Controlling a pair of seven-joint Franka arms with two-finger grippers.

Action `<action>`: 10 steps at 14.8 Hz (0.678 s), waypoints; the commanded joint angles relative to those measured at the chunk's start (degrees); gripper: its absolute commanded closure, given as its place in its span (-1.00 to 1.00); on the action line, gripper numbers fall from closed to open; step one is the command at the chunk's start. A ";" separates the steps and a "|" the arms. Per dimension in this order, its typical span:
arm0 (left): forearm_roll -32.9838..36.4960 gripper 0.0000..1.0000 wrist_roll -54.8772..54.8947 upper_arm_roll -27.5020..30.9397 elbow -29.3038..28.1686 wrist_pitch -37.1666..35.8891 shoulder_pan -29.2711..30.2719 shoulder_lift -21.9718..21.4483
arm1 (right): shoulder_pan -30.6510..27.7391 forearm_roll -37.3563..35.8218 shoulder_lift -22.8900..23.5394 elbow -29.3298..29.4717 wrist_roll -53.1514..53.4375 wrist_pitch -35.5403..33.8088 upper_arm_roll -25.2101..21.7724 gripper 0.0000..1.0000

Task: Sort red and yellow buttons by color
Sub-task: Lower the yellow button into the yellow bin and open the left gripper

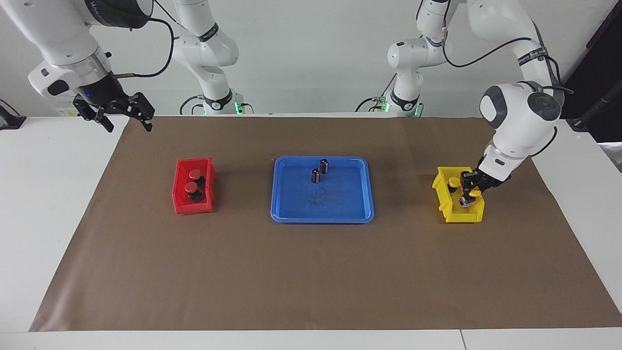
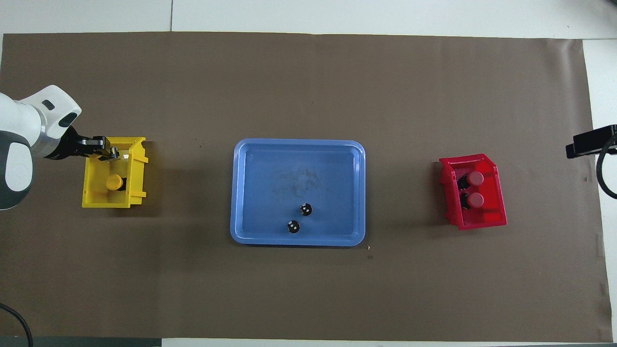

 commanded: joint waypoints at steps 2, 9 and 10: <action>0.13 0.97 0.05 0.17 -5.73 4.55 -0.75 -1.88 | -0.65 0.17 0.17 0.25 1.43 -0.11 0.46 -1.00; 0.13 0.97 -0.04 0.17 -8.99 9.04 -0.84 -0.66 | -0.83 0.08 0.26 1.13 1.08 -2.22 0.63 -1.00; 0.13 0.97 -0.04 0.17 -8.99 9.40 -0.84 -0.48 | -0.57 0.08 0.26 1.13 1.08 -2.22 0.63 -1.00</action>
